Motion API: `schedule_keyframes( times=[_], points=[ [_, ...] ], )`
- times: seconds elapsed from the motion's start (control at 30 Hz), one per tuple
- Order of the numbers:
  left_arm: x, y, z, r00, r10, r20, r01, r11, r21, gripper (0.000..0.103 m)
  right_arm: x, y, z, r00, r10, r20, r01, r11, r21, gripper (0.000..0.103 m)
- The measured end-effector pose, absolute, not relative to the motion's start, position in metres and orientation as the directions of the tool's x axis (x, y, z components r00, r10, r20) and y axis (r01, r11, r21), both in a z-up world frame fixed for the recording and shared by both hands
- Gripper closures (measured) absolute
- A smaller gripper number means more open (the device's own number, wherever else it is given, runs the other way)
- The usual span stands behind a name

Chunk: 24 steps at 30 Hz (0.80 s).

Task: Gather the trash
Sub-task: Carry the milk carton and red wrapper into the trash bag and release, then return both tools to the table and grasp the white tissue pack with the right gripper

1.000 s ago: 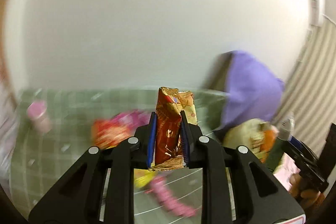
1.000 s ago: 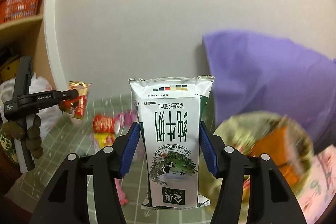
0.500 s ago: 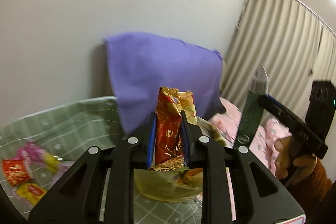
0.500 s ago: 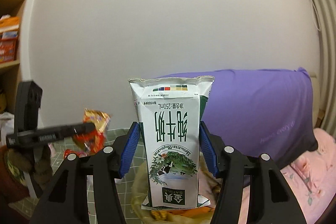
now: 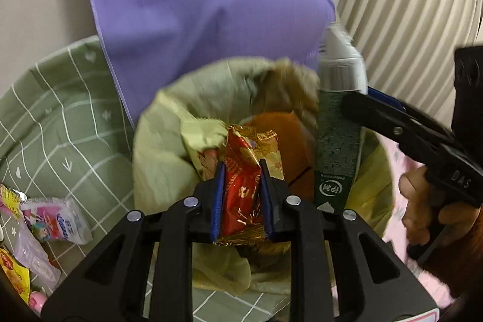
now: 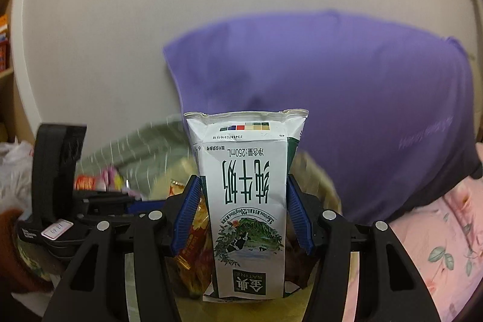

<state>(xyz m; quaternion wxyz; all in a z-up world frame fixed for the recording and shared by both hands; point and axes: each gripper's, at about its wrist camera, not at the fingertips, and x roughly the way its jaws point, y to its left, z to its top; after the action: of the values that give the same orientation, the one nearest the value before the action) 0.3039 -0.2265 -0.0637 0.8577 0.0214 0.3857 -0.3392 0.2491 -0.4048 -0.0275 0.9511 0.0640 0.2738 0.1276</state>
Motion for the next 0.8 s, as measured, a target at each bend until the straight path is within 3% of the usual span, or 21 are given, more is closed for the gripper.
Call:
schedule_keyframes(
  times=[0.1, 0.33, 0.63, 0.8],
  points=[
    [0.301, -0.229, -0.075, 0.468, -0.533, -0.705, 0.585, 0.785, -0.206, 0.083, 0.257, -0.408, -0.037, 0.785, 0.285, -0.551, -0.203, 0.957, 0.206, 0.050],
    [0.306, -0.216, -0.072, 0.470, -0.562, -0.680, 0.574, 0.780, -0.248, 0.083, 0.247, -0.399, -0.045, 0.724, 0.226, -0.652, -0.136, 0.973, 0.187, 0.050],
    [0.319, -0.200, -0.071, 0.406, -0.639, -0.653, 0.600, 0.725, -0.337, 0.083, 0.240, -0.398, -0.047, 0.748, 0.149, -0.646, -0.035, 0.982, 0.186, 0.050],
    [0.313, -0.179, -0.060, 0.392, -0.687, -0.611, 0.594, 0.697, -0.402, 0.062, 0.228, -0.398, -0.036, 0.774, 0.096, -0.626, 0.028, 0.982, 0.185, 0.047]
  ],
)
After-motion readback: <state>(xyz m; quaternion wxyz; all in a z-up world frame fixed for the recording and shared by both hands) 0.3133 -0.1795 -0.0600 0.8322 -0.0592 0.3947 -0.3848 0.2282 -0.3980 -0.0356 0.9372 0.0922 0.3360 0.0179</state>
